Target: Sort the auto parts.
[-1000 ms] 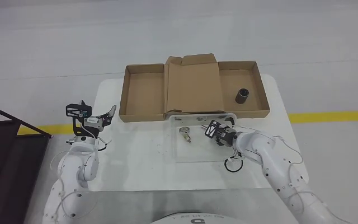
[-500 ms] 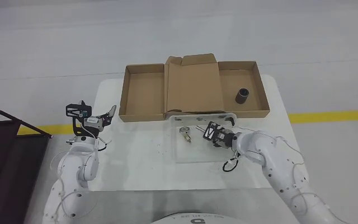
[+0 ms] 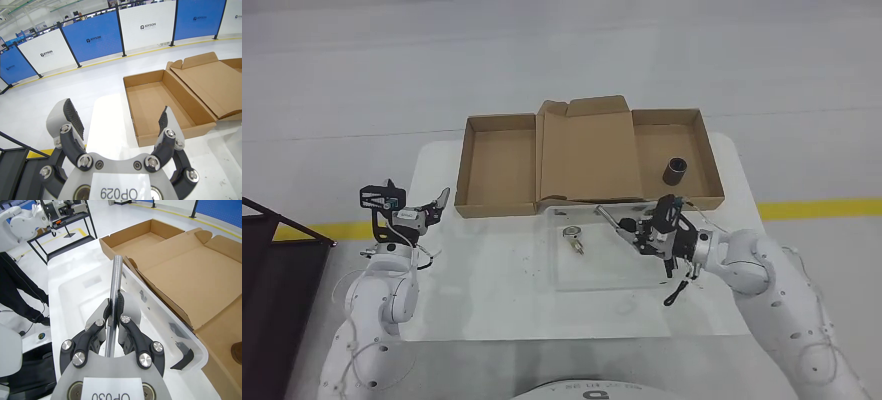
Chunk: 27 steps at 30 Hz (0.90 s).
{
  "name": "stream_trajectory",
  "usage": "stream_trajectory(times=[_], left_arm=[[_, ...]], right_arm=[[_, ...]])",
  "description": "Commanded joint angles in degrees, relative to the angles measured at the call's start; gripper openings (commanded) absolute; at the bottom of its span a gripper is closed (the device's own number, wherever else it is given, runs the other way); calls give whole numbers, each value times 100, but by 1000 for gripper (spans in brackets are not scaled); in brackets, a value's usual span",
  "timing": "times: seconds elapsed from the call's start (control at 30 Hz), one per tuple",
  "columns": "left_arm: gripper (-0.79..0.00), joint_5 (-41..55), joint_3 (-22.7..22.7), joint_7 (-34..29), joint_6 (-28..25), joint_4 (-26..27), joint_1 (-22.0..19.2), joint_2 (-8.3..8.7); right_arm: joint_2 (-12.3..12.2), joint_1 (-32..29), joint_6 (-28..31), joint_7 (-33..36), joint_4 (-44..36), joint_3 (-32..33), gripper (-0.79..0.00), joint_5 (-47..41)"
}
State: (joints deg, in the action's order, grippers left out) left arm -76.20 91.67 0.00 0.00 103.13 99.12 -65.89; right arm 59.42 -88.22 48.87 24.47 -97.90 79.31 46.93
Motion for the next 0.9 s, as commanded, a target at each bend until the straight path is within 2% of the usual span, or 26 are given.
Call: stream_trajectory(times=[0.0, 0.1, 0.17, 0.3, 0.43, 0.53, 0.7, 0.87], left_arm=[[0, 0, 0, 0, 0, 0, 0, 0], [0, 0, 0, 0, 0, 0, 0, 0], [0, 0, 0, 0, 0, 0, 0, 0], [0, 0, 0, 0, 0, 0, 0, 0], [0, 0, 0, 0, 0, 0, 0, 0], [0, 0, 0, 0, 0, 0, 0, 0], [0, 0, 0, 0, 0, 0, 0, 0], [0, 0, 0, 0, 0, 0, 0, 0]], right_arm=[[-7, 49, -22, 107, 22, -36, -785, -169], [-12, 124, -18, 274, 120, -143, -785, -555], [-12, 208, 46, 489, 317, -295, -785, -1276], [-61, 635, 46, 1596, 950, -645, -785, -3852], [-145, 1257, -775, 3386, 1636, -810, -785, -6835], [-157, 1595, -1216, 4310, 2119, -811, -785, -8244], [-158, 1754, -1450, 4544, 2417, -736, -785, -9024], [-178, 1694, -1292, 4386, 2501, -559, -785, -9057]])
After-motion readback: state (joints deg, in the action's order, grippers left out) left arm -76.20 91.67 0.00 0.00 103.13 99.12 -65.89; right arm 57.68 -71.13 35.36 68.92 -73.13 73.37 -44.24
